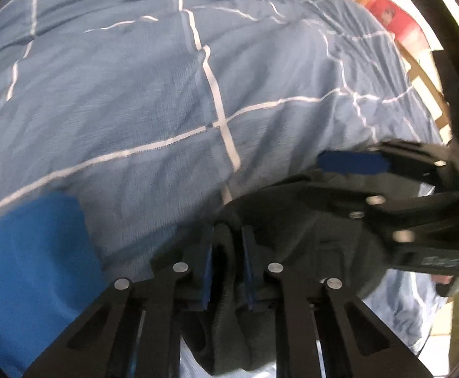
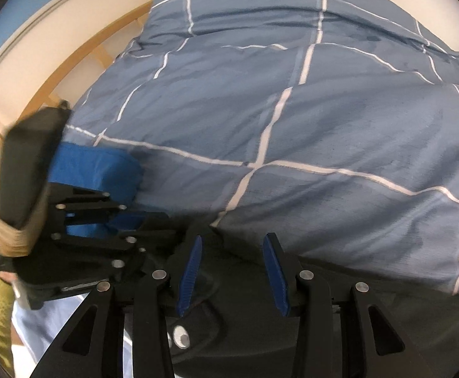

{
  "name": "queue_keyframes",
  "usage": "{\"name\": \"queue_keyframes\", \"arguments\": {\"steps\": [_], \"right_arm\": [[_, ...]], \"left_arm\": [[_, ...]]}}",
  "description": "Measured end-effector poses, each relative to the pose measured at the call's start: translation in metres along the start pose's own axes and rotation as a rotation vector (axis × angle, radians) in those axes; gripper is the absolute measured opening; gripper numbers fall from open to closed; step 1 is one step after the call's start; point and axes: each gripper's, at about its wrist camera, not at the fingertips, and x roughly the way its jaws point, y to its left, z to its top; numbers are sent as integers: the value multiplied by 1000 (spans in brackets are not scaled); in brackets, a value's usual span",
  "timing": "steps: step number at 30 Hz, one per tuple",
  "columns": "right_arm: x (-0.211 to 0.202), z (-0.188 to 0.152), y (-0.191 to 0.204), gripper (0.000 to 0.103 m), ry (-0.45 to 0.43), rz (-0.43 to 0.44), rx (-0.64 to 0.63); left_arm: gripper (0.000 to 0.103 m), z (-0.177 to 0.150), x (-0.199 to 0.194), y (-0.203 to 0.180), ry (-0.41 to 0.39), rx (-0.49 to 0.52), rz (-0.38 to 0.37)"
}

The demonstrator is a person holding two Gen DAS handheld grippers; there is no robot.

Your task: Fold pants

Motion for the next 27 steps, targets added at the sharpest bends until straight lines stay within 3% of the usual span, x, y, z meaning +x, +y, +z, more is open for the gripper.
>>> {"name": "queue_keyframes", "arguments": {"steps": [7,13,18,21,23,27], "right_arm": [[5,-3,27,42,18,7,-60],[31,-1,51,42,56,-92,-108],[46,-5,44,42,64,-176,-88],[46,-7,35,42,57,-187,-60],[42,-7,28,43,52,-171,-20],[22,-8,21,50,-16,-162,32]], "left_arm": [[15,-14,-22,9,2,-26,87],[15,-22,-5,17,32,-2,153],[18,-16,14,8,44,49,237],[32,-17,15,3,39,85,314],[46,-17,9,-8,-4,124,402],[57,-20,-21,-30,-105,133,475]]}}
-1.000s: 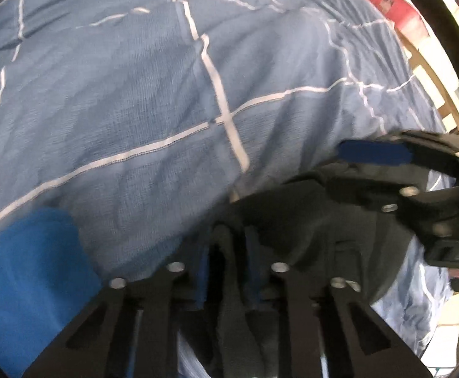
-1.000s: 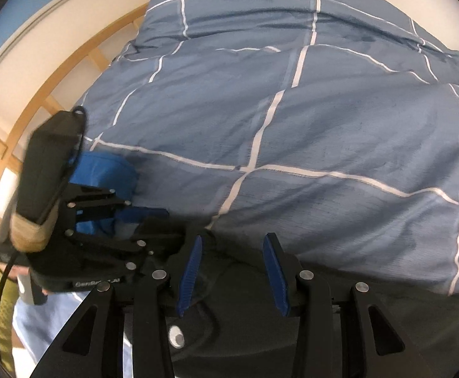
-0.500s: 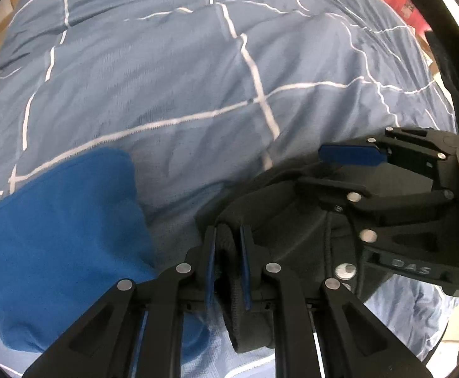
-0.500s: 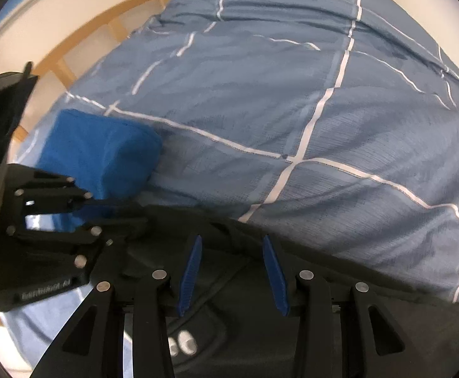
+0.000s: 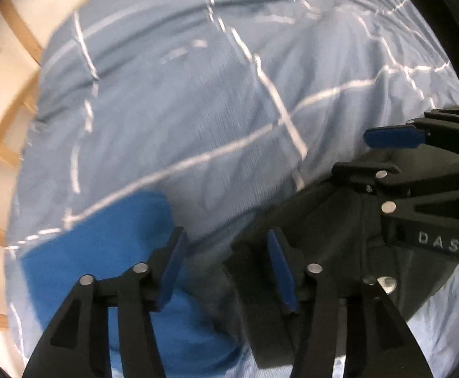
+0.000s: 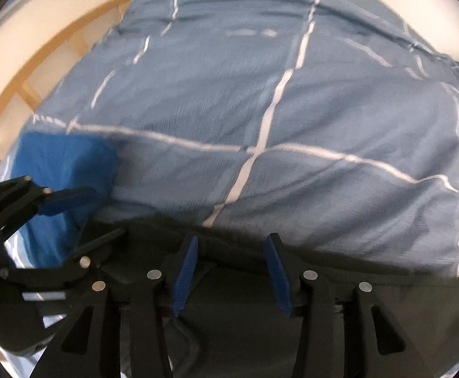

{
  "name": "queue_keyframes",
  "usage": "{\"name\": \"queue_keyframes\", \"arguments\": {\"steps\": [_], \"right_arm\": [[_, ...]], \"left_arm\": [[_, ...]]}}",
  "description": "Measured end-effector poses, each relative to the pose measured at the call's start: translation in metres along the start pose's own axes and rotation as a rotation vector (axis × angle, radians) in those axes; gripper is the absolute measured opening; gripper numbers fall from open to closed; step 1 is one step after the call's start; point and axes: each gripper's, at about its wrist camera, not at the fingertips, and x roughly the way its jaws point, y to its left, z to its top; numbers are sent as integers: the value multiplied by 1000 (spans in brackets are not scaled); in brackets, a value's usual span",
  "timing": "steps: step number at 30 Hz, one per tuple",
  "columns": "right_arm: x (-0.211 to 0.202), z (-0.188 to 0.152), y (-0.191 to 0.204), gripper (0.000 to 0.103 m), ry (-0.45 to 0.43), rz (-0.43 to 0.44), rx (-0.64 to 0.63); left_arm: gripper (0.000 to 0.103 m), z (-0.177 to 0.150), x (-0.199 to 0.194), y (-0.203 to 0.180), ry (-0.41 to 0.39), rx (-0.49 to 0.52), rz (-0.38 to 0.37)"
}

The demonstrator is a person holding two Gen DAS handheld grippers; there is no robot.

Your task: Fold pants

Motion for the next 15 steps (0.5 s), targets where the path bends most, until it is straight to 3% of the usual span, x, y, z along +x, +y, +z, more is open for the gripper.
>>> {"name": "queue_keyframes", "arguments": {"steps": [3,8,11,15], "right_arm": [[-27,-2,-10,54,-75,-45,8],[-78,-20,-48,55,-133,-123,43],[-108,-43,-92,55,-157,-162,87],[-142,-80,-166,55,-192,-224,214]], "left_arm": [[62,3,-29,-7,-68,-18,26],[66,7,-71,-46,-137,-8,-52],[66,9,-83,-81,-162,13,-133],[68,19,-89,-140,-204,85,-167]]}}
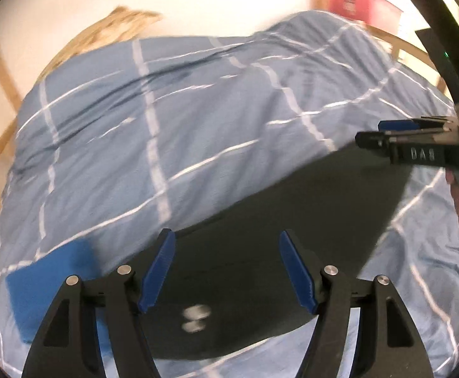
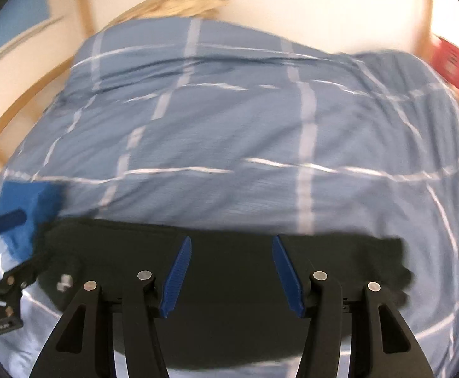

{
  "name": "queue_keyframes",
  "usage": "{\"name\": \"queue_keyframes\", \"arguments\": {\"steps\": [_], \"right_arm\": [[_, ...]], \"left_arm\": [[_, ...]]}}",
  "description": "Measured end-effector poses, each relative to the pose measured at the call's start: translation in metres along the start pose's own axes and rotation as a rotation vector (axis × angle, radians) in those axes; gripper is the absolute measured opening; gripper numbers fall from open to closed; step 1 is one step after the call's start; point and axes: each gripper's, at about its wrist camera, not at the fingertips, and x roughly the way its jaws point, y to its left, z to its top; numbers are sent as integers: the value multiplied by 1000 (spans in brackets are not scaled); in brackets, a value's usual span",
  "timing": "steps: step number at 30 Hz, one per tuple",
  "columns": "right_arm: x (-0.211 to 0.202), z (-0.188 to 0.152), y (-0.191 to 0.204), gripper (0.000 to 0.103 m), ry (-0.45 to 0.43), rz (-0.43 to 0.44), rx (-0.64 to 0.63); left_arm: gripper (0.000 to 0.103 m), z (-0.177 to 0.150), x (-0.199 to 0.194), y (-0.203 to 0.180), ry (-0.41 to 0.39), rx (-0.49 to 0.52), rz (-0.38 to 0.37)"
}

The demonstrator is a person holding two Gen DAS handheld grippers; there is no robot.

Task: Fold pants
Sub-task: 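Grasp the folded pants' corner with the right gripper and lift it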

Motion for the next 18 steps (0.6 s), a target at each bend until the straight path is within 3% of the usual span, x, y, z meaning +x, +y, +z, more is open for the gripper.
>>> {"name": "queue_keyframes", "arguments": {"steps": [5,9,16,18], "right_arm": [[-12,-21,-85,55,-26,-24,177],[-8,-39,-141,55,-9,12,318],[12,-64,-198,53,22,50,476],[22,-69,-208,48,38,63,508]], "left_arm": [[68,23,16,-71,7,63,-74],[68,40,31,-114,-11,94,-115],[68,56,59,-166,-24,142,-156],[68,59,65,-179,-30,155,-156]]}}
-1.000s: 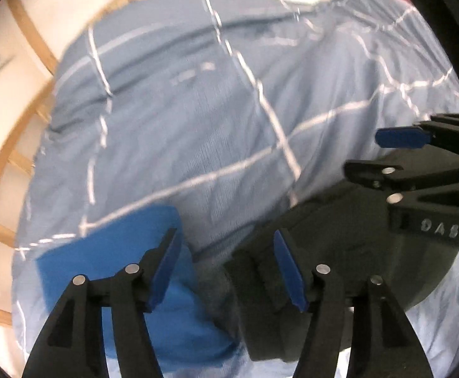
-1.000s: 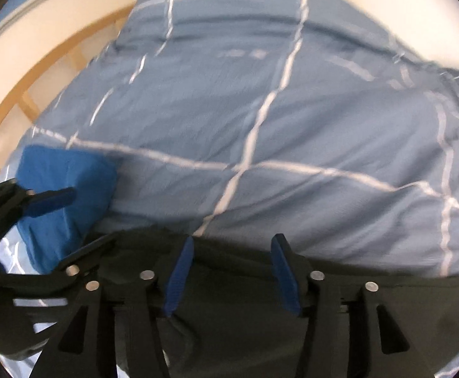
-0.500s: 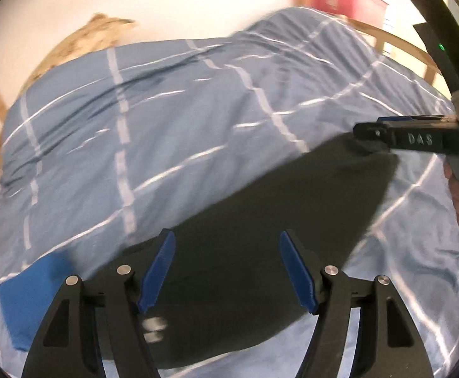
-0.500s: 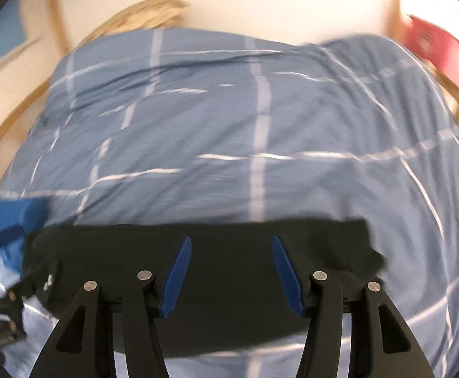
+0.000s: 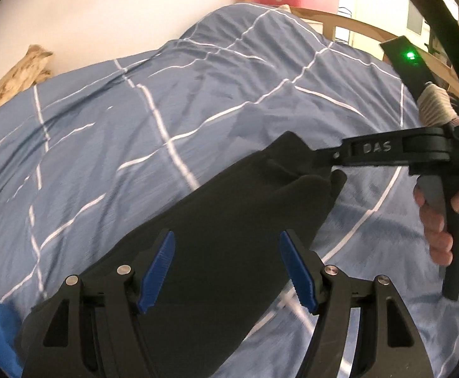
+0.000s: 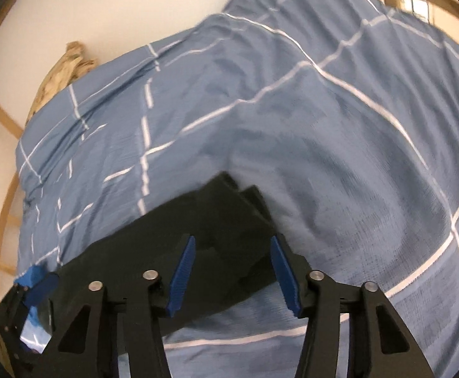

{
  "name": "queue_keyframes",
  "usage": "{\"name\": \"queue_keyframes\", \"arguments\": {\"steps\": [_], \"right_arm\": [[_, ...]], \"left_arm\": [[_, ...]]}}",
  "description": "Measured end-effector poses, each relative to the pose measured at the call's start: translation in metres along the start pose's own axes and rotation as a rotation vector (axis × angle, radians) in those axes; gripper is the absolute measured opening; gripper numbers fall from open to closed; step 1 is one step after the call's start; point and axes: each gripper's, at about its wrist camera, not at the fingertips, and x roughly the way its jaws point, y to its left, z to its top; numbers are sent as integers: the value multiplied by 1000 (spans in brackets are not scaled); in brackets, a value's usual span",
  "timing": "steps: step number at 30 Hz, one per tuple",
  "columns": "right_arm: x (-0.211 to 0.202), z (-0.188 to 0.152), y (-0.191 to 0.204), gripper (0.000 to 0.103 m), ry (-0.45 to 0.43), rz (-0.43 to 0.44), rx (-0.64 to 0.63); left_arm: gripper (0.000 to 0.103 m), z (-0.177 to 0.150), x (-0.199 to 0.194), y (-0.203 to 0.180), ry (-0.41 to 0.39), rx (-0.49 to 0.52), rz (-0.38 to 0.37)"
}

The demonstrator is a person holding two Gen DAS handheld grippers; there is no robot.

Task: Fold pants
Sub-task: 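Grasp the folded pants' corner with the right gripper and lift it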

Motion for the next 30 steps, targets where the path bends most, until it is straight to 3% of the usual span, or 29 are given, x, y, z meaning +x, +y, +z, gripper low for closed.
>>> {"name": "queue_keyframes", "arguments": {"steps": [7,11,12,17,24,30], "right_arm": [[22,2,-19,40,32,15,40],[25,1,-21,12,26,29,36],[22,0,-22,10,16,31,29],[-3,-8,-26,7,-59,7,17],[17,-15,-35,7,8,-84,24],[15,-18,-37,9,-11,-83,40]], "left_arm": [[68,15,25,-26,22,22,6],[68,15,29,-30,24,19,-4],[68,14,29,-30,20,18,-1],[68,10,34,-32,30,37,27],[68,1,50,-22,74,14,77],[69,-1,56,-8,90,-36,75]]}}
